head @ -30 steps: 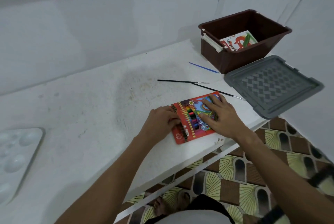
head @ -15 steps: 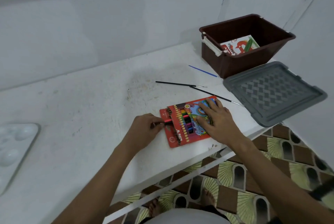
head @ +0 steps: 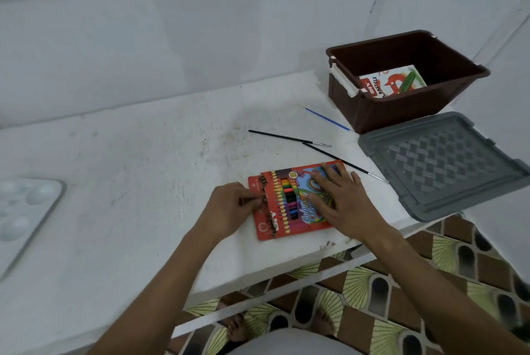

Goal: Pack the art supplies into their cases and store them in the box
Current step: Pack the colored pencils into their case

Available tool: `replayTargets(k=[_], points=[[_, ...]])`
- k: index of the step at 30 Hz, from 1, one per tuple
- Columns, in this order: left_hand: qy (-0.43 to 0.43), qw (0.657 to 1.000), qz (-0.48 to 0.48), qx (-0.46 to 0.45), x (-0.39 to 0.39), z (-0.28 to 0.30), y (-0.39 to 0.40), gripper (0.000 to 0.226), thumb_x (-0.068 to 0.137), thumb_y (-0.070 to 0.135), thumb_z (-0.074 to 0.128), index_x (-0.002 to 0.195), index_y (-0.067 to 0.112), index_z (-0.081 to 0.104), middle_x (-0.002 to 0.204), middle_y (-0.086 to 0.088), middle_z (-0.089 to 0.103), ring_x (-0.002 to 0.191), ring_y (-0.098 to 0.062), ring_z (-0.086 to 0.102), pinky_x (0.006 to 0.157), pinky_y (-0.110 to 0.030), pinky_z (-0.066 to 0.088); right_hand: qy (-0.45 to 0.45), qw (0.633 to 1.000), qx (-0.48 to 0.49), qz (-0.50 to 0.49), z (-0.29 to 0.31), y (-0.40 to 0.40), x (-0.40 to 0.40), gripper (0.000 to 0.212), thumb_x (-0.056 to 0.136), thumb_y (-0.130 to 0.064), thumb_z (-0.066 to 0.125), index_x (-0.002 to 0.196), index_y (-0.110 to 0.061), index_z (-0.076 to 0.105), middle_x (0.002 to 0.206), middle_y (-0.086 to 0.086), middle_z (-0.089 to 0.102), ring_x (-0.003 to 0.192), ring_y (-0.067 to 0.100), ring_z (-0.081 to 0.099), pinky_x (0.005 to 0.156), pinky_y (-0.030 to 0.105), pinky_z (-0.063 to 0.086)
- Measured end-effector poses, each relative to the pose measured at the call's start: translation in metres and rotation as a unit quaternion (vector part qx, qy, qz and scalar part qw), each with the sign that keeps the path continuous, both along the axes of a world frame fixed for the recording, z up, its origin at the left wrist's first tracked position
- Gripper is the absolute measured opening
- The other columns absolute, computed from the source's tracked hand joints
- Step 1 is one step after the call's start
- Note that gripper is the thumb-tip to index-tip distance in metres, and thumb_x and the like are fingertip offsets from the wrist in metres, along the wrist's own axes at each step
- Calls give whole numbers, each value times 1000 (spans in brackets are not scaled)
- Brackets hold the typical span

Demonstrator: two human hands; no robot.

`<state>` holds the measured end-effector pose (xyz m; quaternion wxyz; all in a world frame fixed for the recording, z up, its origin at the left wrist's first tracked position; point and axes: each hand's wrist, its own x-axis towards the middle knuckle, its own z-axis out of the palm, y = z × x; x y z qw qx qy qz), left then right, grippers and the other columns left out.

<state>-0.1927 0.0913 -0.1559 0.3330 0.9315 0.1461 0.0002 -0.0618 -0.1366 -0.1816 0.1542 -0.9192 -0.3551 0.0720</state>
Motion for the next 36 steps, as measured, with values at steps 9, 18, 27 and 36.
replayTargets(k=[9,18,27,36], points=[[-5,1000,21,-7,6,5,-4,20,90,28,62,107,24,72,101,5,68,88,-7,59,79,-21,46,-18,999,-34,16,1,7,-7,95,74,-80,-8,150,-28,15,159,-1,5,146,18,-4,117,34,-2],[-7,1000,17,-1,18,6,-3,24,93,25,56,113,26,70,99,2,66,86,-8,56,73,-15,41,-13,997,-21,79,8,26,16,70,88,-57,5,145,-27,33,154,-1,27,144,20,17,116,37,12],[-51,993,103,34,16,6,8,21,91,30,58,105,19,69,91,8,62,72,-3,55,65,-12,42,-26,996,-80,20,24,49,20,57,92,-59,37,138,-25,39,124,6,46,116,26,42,95,39,33],[149,967,202,-35,-17,16,10,56,88,62,48,61,13,50,50,1,56,43,-13,54,50,-23,44,258,960,96,-52,47,63,15,35,75,-44,75,87,-14,63,79,0,68,71,13,66,63,27,53]])
